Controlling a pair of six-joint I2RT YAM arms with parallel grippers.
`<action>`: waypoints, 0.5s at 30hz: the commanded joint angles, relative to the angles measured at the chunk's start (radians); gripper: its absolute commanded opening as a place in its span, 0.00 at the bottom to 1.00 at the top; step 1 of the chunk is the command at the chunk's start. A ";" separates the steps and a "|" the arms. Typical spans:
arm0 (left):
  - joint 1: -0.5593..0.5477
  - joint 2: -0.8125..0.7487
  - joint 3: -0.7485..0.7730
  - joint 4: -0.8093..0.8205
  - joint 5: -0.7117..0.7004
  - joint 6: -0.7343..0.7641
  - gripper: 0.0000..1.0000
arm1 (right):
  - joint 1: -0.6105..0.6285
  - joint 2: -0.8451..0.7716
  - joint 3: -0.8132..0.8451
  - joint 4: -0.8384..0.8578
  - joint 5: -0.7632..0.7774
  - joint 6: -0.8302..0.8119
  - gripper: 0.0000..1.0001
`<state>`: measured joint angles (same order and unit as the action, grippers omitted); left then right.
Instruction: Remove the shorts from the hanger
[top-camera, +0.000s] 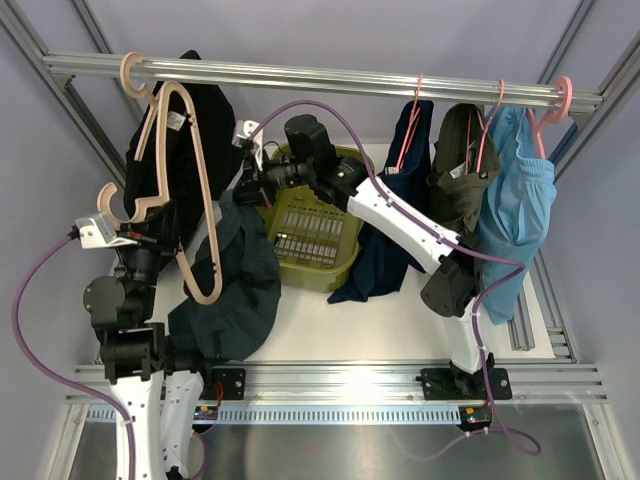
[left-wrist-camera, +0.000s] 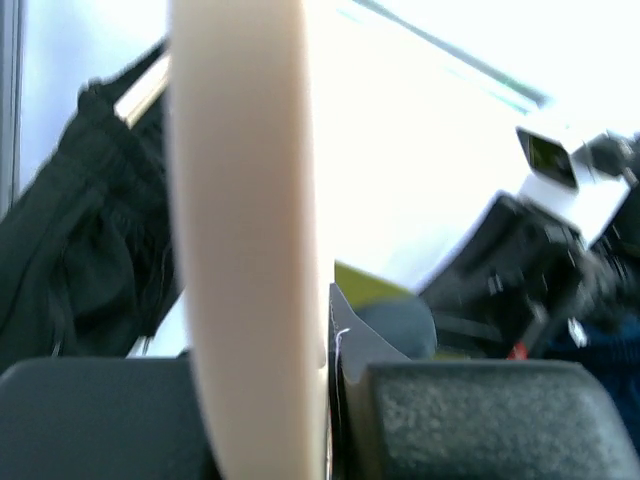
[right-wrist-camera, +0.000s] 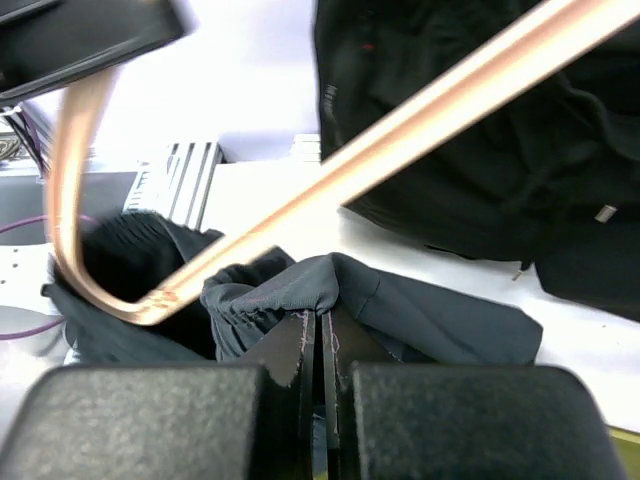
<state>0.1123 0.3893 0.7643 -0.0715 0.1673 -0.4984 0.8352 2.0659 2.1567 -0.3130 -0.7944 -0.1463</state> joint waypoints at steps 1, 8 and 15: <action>0.000 0.026 0.033 0.262 -0.058 -0.037 0.00 | 0.038 -0.066 0.003 0.009 0.095 -0.013 0.00; 0.000 0.086 0.239 -0.035 -0.092 0.202 0.00 | 0.039 -0.033 0.028 -0.009 0.118 -0.013 0.00; 0.000 0.120 0.332 -0.365 -0.003 0.336 0.00 | 0.090 -0.050 -0.055 -0.130 -0.069 -0.200 0.00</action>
<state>0.1123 0.4797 1.0588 -0.2611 0.1116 -0.2569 0.8898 2.0544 2.1399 -0.3969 -0.7872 -0.2405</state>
